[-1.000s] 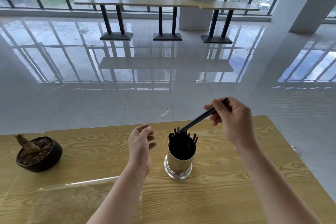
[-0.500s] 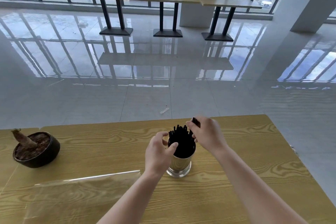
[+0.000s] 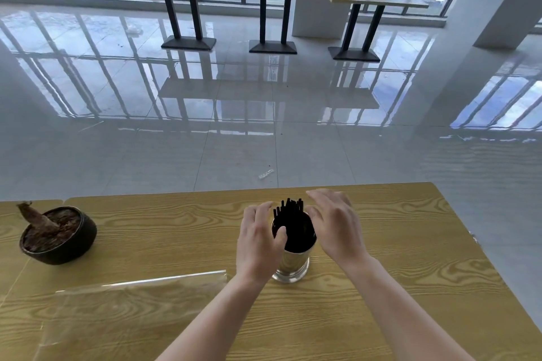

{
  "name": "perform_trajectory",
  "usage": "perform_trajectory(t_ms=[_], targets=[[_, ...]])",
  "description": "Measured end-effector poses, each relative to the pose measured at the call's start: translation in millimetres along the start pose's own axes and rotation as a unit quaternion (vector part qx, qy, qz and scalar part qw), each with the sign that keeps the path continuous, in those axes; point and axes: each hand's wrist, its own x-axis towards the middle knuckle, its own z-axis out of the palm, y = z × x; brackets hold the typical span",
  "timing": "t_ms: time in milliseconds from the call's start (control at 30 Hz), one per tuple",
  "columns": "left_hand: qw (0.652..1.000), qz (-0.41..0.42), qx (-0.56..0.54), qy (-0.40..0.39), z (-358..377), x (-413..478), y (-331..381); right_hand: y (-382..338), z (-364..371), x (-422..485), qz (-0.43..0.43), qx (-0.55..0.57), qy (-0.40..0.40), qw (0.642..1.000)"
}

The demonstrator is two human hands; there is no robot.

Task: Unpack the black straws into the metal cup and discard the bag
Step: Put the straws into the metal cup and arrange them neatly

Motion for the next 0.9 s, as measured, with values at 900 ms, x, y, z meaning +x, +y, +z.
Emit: perform_trajectory(t_ms=[900], targets=[[0.993,0.041,0.100,-0.051,-7,61,34,2,19,50,0.035,-0.019,-0.190,0.981]])
